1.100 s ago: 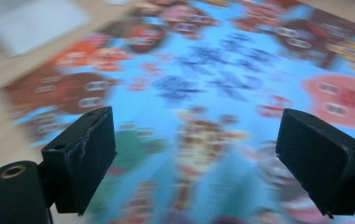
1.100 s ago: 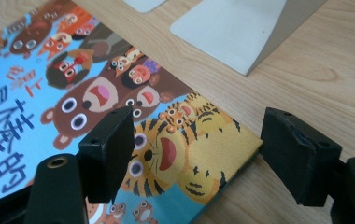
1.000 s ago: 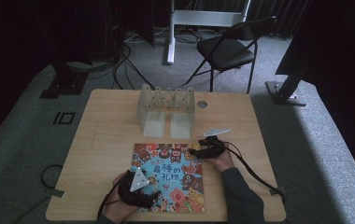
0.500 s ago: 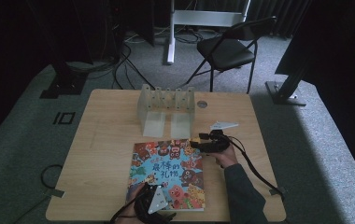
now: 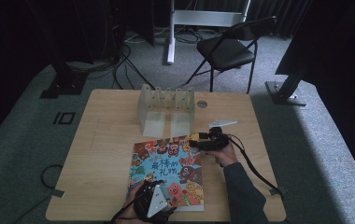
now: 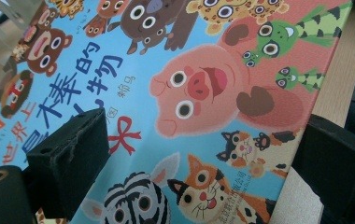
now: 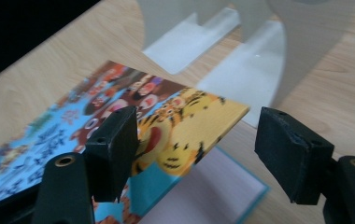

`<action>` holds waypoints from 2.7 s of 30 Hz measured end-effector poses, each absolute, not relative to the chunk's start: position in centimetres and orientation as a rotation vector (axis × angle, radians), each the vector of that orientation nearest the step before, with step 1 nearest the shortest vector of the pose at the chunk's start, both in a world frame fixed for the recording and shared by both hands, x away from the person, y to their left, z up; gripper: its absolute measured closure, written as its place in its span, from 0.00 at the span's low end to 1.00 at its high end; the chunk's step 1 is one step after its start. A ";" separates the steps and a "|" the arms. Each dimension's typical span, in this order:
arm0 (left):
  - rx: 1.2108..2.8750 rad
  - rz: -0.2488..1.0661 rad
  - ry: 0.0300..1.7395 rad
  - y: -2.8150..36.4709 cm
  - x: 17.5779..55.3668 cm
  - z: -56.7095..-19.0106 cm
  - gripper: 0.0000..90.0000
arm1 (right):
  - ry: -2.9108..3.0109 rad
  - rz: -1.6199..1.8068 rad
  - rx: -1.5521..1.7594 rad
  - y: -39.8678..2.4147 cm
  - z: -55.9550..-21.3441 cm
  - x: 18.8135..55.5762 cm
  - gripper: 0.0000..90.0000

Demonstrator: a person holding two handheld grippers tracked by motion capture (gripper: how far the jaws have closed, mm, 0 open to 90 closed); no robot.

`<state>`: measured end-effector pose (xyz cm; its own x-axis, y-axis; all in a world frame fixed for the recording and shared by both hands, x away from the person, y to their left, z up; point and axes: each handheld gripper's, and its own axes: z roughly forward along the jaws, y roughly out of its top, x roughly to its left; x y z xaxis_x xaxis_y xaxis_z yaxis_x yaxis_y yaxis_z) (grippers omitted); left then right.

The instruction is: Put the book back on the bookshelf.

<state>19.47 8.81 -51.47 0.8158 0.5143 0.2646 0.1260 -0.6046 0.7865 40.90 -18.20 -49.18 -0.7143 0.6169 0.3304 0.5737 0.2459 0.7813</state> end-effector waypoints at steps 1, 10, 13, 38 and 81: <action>2.171 0.602 0.468 8.9 19.4 -51.4 0.08 | 2.449 1.516 1.173 -18.1 -49.1 40.9 0.35; 2.156 0.551 0.477 9.2 19.6 -51.1 0.09 | 2.513 1.529 1.130 -16.9 -47.9 40.4 0.52; 2.158 0.546 0.479 9.2 19.5 -51.2 0.11 | 2.523 1.535 1.161 -17.0 -48.0 40.5 0.53; 2.015 0.507 0.653 14.4 21.6 -50.0 0.17 | 2.599 1.697 1.143 -16.7 -47.1 40.7 0.71; 1.832 0.323 0.920 22.2 29.3 -48.7 0.17 | 2.479 1.817 1.005 -17.7 -44.2 37.3 0.78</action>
<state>29.31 22.20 -48.75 0.6726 0.7167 -0.1844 0.4441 -0.1915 0.8753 37.25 -17.73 -44.22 -0.8030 0.4237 0.4192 0.5274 0.1773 0.8309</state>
